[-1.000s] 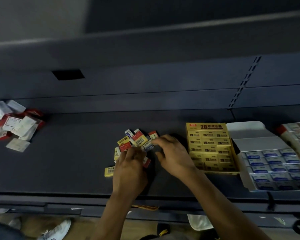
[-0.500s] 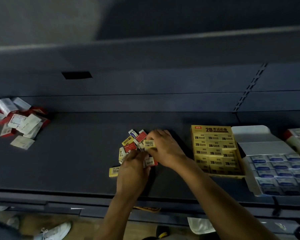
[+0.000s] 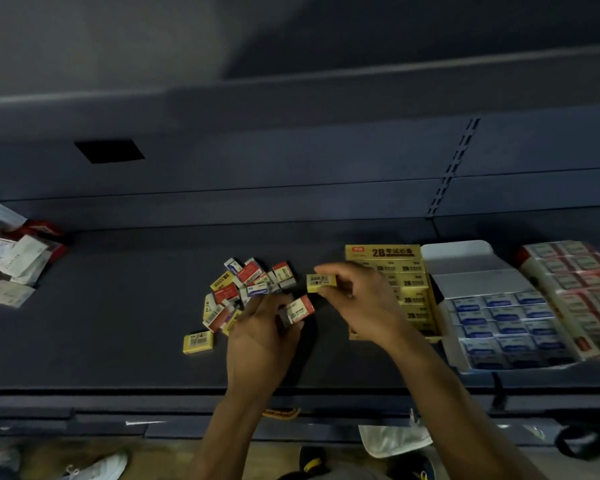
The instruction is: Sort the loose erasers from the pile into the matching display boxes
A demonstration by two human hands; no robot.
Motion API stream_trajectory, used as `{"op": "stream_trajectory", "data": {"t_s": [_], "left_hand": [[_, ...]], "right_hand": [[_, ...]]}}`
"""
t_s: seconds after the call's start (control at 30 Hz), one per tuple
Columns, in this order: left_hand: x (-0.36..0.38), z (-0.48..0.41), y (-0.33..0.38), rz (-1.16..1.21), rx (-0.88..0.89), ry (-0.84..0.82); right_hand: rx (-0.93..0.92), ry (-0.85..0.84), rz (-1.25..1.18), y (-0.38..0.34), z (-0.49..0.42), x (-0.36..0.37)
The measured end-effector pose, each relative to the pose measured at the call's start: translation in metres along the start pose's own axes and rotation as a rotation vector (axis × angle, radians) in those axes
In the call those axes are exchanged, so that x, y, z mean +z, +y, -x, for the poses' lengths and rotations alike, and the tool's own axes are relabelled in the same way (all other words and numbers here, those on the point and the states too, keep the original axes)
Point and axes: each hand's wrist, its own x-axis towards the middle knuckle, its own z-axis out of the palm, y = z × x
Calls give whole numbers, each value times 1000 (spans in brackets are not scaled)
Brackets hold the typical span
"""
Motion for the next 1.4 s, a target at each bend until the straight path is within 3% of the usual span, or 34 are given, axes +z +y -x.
{"op": "stream_trajectory", "data": {"t_s": [0.13,0.27,0.53,0.7,0.97,1.17,1.4], "left_hand": [[8,-2,24,37,15,6],[18,-1,50,63,23,-12],[38,2,90,100,9,-68],[48,3,102,126,22,-71],[53,7,99,106,-12,-81],[52,11,84,73,-30,-93],[53,13,79,45,-50,-119]], "right_hand": [[27,3,-171,16,18,-24],[150,24,-506,32,35,-45],[174,1,-577,59,55,-83],[166,-14,-458,73,62,-98],[172,113,-416,86,57,-105],[173,148,72,90,45,-100],[-85,29,410,89,28,-79]]}}
